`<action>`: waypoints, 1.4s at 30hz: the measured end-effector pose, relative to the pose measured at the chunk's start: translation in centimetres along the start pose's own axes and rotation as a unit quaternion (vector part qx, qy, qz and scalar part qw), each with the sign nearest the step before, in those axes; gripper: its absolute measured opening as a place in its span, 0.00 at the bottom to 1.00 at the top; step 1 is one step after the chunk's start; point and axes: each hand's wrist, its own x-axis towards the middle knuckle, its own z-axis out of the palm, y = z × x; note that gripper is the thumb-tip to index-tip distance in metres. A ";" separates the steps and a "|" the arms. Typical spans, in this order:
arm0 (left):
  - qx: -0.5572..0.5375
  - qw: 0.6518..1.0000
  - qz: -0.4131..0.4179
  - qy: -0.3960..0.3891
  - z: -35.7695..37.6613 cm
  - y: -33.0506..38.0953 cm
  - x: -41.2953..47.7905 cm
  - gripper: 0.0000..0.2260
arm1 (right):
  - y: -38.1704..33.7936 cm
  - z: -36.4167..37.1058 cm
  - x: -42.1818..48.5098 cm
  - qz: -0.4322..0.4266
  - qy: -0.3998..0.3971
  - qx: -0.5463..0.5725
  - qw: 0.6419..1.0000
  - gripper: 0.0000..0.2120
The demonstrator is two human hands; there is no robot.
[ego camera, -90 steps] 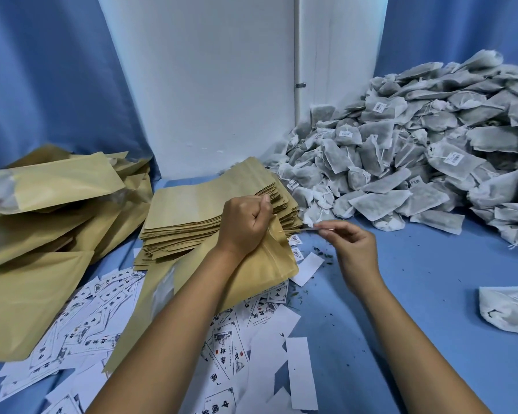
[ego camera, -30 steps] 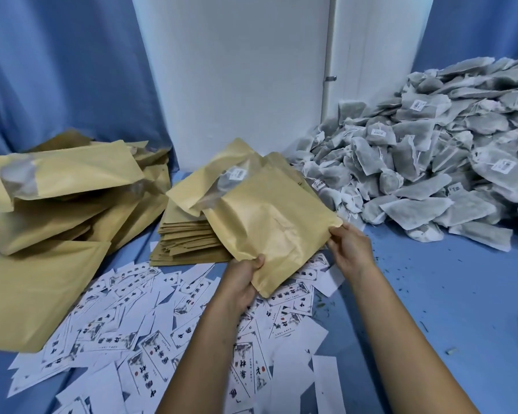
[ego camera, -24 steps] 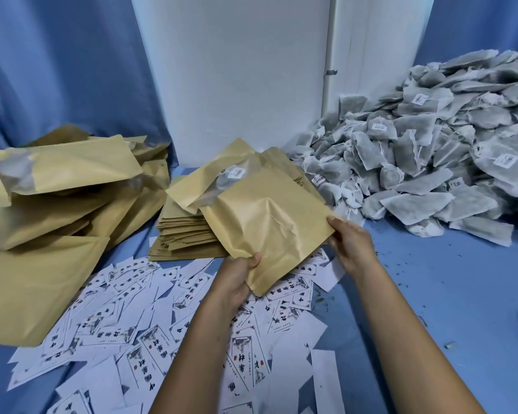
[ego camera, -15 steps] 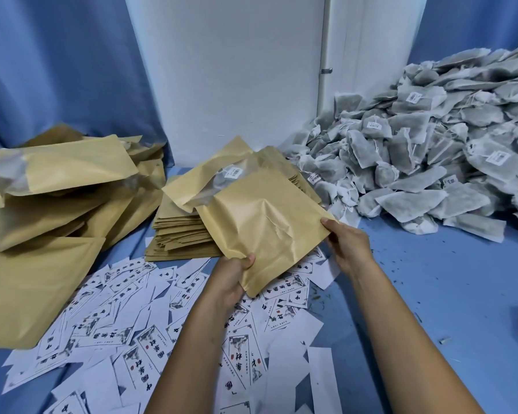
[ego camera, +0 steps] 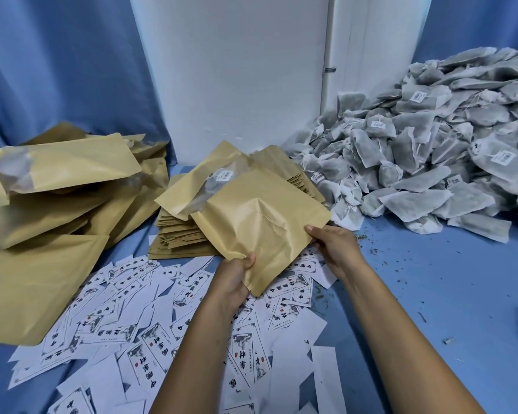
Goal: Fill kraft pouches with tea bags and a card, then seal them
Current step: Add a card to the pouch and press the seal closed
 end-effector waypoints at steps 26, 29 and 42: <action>-0.028 1.000 0.006 -0.005 0.6 -0.2 -0.4 0.12 | 0.9 1.8 -0.9 0.004 -0.108 0.062 0.992 0.05; -0.027 1.000 0.012 0.000 0.6 -0.2 -0.4 0.12 | 1.0 2.2 -1.3 -0.014 -0.105 0.038 0.994 0.04; -0.052 0.998 0.017 0.005 0.7 -0.4 -0.3 0.13 | 1.8 2.6 -1.2 -0.014 -0.178 -0.021 0.984 0.11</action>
